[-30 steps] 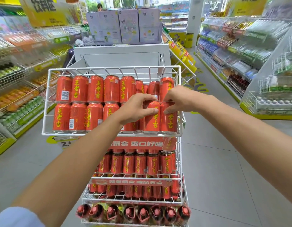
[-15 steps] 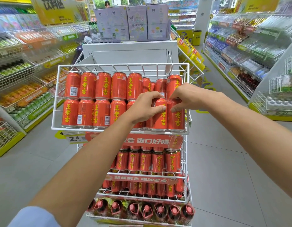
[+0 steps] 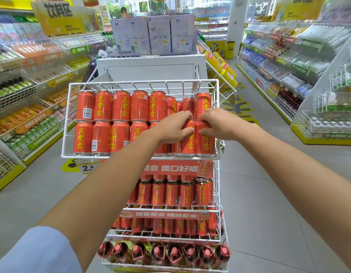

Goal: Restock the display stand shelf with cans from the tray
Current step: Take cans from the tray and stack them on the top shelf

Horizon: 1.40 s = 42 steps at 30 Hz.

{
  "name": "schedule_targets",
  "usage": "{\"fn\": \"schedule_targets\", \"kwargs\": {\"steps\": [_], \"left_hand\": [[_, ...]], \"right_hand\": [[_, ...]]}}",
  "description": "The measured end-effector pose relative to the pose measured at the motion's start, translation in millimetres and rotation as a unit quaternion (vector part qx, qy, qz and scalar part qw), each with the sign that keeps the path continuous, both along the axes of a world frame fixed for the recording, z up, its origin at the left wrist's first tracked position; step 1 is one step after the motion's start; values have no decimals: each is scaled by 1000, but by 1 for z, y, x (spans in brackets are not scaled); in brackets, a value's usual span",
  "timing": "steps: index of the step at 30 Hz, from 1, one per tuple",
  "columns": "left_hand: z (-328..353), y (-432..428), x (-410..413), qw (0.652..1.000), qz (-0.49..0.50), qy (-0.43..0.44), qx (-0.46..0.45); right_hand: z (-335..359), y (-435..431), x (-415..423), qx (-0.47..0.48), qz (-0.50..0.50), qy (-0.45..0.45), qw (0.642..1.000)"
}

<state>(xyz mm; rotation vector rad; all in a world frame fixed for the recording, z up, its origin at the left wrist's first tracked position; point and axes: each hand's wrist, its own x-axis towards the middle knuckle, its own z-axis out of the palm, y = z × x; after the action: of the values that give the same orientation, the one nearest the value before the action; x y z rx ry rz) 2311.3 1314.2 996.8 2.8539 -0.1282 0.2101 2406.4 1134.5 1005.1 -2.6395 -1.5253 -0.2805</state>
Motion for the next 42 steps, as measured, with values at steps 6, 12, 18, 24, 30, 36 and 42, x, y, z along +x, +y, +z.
{"fn": "schedule_targets", "kwargs": {"steps": [6,12,18,24,30,36,42], "left_hand": [[18,6,-14,998,35,8,49],[46,22,-58,988,65,56,126],[45,29,-114,983,41,62,165],[33,56,-194,983,22,54,176],[10,115,-296,984,61,60,156],[-20,171,-361,979,119,98,132],[-101,189,-366,973,149,153,92]], "right_hand": [[9,-2,-18,13,-76,-1,997],[26,-5,-55,-12,-124,15,992],[35,-11,-116,-42,-155,3,987],[37,15,-203,-65,-165,-1,984],[14,85,-299,-26,-105,22,994],[-29,147,-359,-22,-42,55,997],[-93,181,-354,-68,-29,81,994]]}}
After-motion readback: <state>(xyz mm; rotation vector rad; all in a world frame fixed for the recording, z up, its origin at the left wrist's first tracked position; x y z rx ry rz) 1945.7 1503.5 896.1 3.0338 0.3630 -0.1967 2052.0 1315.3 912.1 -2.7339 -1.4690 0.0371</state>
